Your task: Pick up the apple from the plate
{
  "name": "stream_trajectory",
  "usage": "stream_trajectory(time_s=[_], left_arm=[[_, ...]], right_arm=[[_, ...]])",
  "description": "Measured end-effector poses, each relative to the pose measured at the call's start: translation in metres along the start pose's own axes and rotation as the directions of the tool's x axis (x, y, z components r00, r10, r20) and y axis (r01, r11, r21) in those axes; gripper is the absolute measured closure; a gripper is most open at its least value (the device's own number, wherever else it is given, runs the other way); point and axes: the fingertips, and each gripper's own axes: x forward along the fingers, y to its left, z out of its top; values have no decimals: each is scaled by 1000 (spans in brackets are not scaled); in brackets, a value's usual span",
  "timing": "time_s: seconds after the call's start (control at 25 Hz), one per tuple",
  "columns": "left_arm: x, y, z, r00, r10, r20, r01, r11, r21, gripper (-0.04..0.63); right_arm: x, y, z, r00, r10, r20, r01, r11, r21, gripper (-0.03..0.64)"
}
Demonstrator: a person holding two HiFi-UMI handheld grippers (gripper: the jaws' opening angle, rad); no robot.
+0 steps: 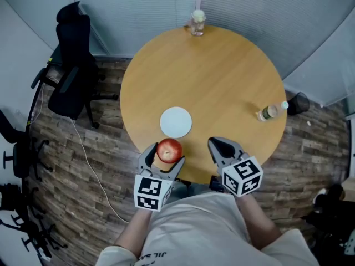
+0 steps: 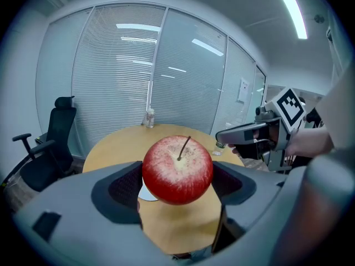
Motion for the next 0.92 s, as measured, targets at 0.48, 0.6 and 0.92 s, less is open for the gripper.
stream_trajectory(time_s=[0.48, 0.6, 0.92], left_arm=[[-4, 0, 5, 1000, 3, 1, -3, 1000, 9, 206], [-6, -1, 5, 1000, 3, 5, -3, 1000, 2, 206], [-8, -6, 1, 1000, -9, -5, 9, 1000, -6, 206]], right_arm=[[8, 9, 5, 999, 32, 10, -32, 999, -7, 583], [7, 12, 4, 999, 45, 3, -45, 999, -13, 583], [3, 11, -1, 999, 42, -14, -42, 999, -11, 583]])
